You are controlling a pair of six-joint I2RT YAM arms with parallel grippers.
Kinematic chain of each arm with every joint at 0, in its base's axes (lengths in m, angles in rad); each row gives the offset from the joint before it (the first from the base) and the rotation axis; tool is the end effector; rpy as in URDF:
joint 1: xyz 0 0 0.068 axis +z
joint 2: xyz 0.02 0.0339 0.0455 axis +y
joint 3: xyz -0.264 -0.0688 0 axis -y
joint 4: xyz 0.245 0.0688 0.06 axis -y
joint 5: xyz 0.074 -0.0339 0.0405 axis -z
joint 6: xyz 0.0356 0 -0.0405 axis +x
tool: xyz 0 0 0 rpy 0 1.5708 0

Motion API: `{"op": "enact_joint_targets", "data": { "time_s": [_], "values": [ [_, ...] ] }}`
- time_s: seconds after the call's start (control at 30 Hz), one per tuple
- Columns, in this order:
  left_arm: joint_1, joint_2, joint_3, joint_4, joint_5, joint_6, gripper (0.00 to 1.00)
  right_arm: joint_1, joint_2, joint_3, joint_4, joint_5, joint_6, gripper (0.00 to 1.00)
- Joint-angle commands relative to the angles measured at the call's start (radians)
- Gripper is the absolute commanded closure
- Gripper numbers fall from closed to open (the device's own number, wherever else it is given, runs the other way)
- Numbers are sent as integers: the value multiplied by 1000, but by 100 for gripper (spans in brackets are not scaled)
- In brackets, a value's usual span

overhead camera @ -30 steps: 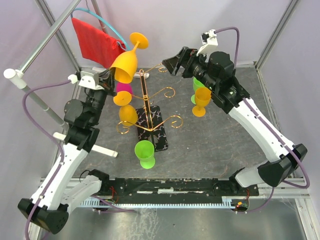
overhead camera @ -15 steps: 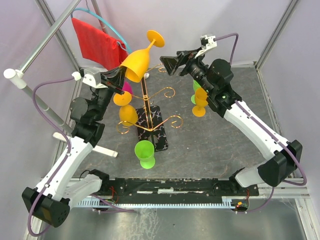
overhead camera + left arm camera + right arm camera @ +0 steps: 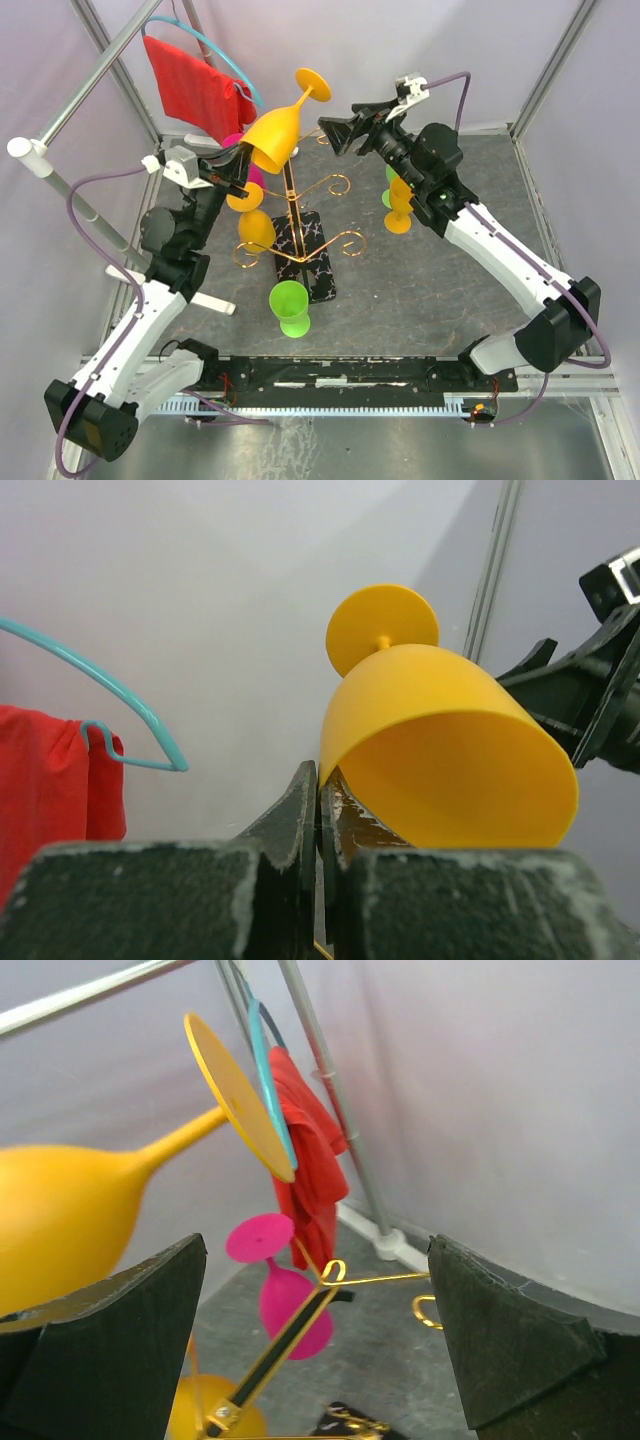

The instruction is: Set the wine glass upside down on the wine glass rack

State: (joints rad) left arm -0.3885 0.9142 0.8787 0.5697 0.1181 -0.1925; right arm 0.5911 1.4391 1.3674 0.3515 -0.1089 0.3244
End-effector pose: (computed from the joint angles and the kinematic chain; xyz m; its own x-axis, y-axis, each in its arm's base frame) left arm 0.1835 -0.0796 0.4296 0.3726 -0.3578 -0.8563 0.5515 0.8275 -0.1058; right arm 0.2794 0.1922 0.4477 0.0131 0.3904 -0.9205 -0.6804 0.6781 0.2779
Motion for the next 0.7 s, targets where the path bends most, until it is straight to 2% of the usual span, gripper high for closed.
{"op": "enact_joint_targets", "data": {
  "time_s": [0.0,0.17,0.3,0.43,0.67],
  "values": [
    [-2,-1,-58,228,0,46,97,-3,-51,78,-5,-32,267,0],
    [-4,35,-116,391,42,41,97,-5,-39,91,56,-42,631,1],
    [-10,59,-158,519,57,30,97,-5,2,89,171,-74,844,6],
    [-19,73,-183,587,64,15,97,-3,39,116,181,-93,900,10],
    [-45,77,-192,595,32,44,97,14,84,122,201,-102,943,14]
  ]
}}
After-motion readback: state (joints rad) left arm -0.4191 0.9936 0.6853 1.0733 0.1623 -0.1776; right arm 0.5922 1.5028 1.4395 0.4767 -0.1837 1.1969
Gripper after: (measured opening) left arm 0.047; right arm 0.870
